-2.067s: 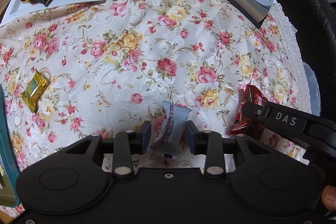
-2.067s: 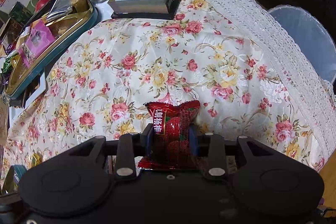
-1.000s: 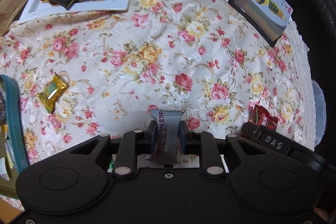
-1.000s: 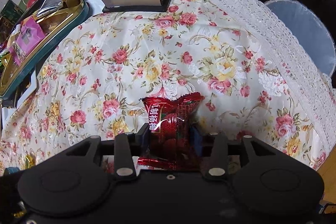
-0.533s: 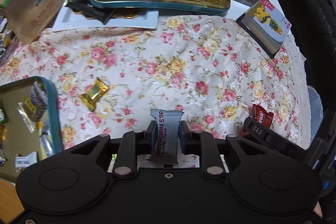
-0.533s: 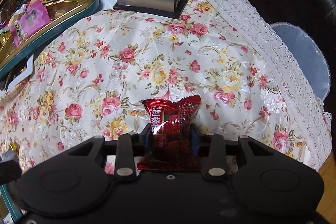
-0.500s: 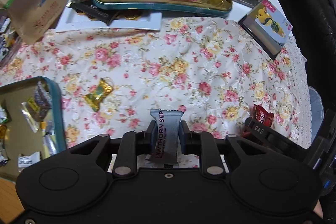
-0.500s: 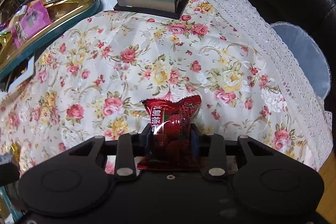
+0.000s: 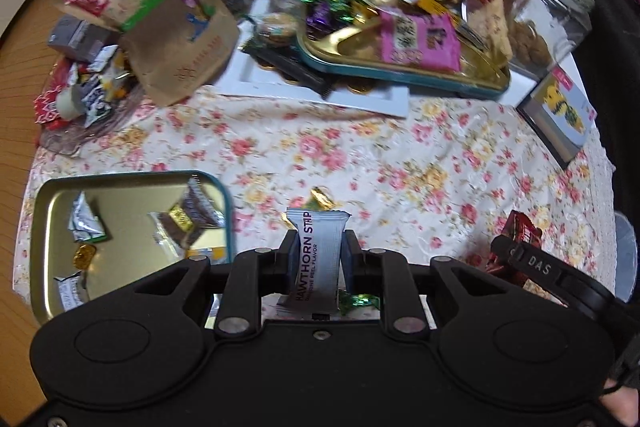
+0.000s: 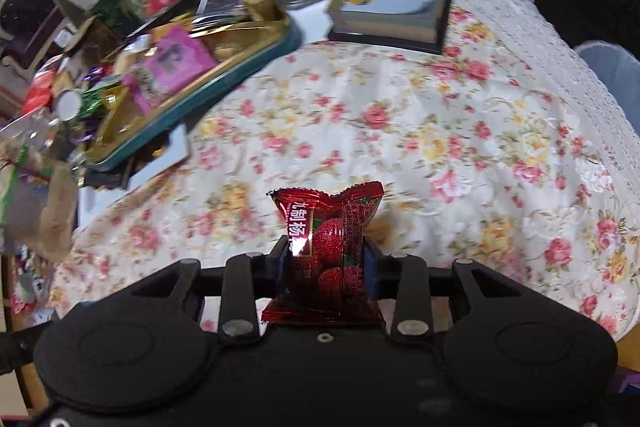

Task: Organize snacks
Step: 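Carry the white packet over the tray with the left tool while the right tool carries the red bag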

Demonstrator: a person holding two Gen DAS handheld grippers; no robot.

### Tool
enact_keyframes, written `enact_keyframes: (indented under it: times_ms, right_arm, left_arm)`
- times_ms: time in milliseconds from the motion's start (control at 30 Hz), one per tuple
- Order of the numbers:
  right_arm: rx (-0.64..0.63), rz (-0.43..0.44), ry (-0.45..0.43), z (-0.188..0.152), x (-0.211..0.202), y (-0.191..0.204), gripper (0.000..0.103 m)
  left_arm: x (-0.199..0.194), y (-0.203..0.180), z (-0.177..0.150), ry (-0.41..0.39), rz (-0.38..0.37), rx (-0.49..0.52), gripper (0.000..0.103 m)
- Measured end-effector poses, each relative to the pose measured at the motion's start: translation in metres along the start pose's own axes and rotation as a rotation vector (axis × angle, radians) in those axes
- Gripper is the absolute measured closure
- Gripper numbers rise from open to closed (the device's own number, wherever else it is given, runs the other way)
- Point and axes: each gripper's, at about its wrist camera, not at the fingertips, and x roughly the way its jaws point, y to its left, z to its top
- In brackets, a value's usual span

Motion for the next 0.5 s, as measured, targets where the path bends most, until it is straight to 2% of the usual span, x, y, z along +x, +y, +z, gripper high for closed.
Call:
enact_keyframes:
  times_ms: [500]
  right_arm:
    - [-0.199,0.177,-0.012,-0.034,-0.028,0.089,0.065]
  left_arm:
    - [-0.009,0.097,-0.009,-0.02,0.109,-0.119,0.074]
